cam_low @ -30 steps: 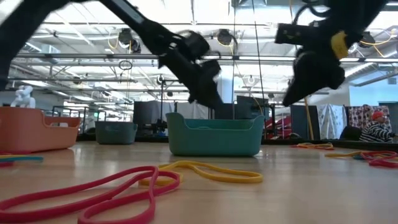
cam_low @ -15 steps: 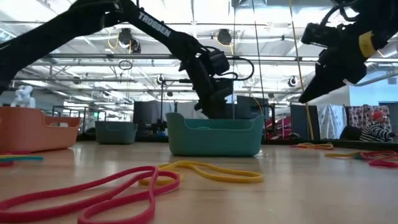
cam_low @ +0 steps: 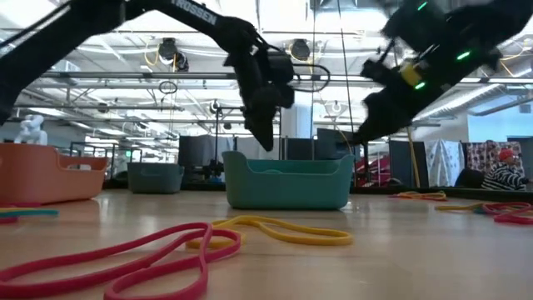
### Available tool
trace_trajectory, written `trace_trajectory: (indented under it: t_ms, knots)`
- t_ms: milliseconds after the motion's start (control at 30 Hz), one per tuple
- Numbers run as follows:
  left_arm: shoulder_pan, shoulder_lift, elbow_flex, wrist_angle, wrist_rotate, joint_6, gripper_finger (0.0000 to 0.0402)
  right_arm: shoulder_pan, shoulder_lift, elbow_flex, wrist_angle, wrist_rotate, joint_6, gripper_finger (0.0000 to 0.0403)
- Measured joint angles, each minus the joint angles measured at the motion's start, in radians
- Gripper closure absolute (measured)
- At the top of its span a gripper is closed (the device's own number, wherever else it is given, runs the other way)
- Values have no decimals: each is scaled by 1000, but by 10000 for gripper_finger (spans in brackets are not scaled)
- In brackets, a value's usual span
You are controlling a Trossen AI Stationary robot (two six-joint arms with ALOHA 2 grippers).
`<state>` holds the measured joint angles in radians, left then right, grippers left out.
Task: Sort rubber bands into baskets
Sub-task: Put the blue rubber band into the green bin
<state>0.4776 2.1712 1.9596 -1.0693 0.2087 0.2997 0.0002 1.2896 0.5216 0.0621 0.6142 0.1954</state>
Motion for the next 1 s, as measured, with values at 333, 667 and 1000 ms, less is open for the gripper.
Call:
trace_trajectory:
  t_ms: [333, 667, 1000]
  knots:
    - [115, -367, -498, 184, 159, 35, 283, -395, 150, 63, 267, -494, -189, 277]
    - [90, -730, -960, 612, 281, -76, 283, -582, 478, 355, 86, -644, -256, 277]
    - [9, -812, -1039, 668, 276, -104, 283, -593, 671, 559, -66, -622, -290, 277]
